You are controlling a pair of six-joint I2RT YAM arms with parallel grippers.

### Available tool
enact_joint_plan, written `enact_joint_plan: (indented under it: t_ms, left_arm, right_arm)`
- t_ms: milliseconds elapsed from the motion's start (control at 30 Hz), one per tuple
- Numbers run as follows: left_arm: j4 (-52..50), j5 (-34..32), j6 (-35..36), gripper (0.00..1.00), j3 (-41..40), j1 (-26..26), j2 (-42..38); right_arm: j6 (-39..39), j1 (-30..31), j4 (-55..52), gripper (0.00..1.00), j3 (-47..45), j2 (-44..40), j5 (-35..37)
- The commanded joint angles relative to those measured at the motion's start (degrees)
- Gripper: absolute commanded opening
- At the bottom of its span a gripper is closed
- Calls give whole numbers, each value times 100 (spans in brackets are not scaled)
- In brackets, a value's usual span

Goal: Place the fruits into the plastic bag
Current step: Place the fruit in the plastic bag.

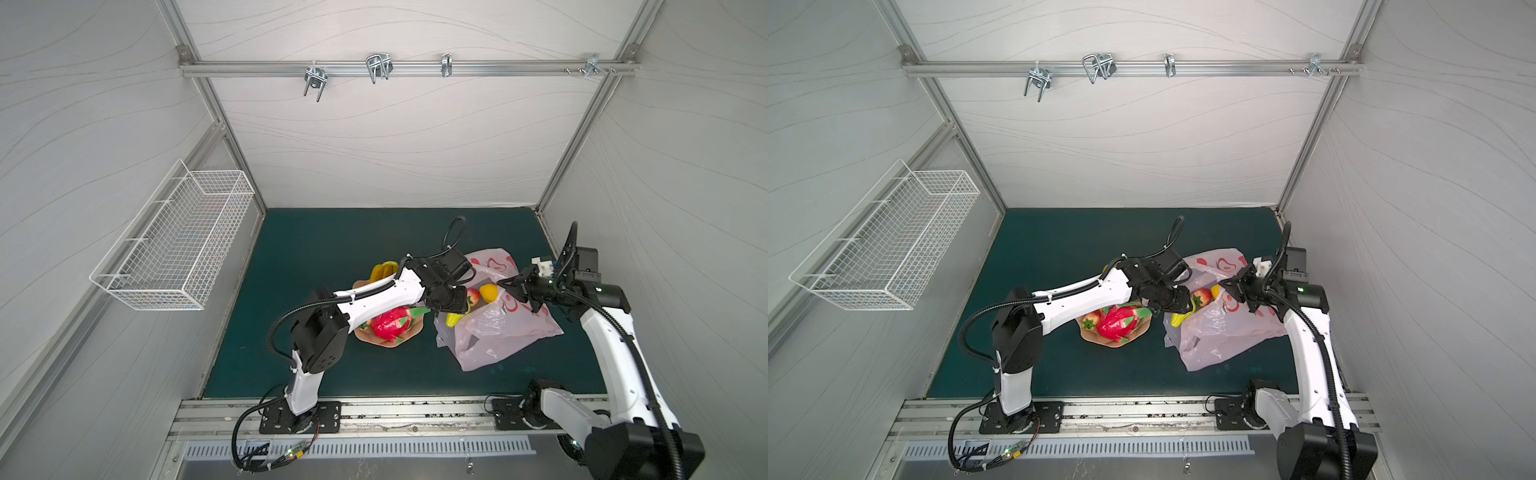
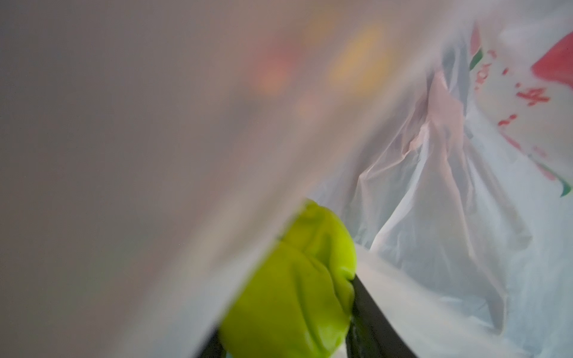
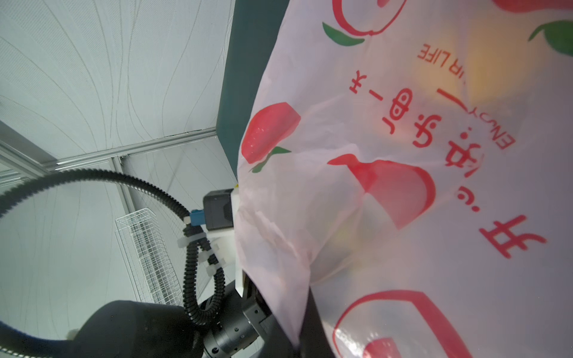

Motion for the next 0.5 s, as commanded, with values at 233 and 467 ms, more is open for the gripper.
enact_joint_plan:
  t_ms: [233, 467]
  left_arm:
    - [670, 400, -139, 20, -567, -419, -390]
    - [660, 502, -55, 18, -393, -586, -110]
  right_arm:
    - [112, 33, 152, 0, 115, 114, -42]
    - [119, 34, 126, 0, 115, 88, -50]
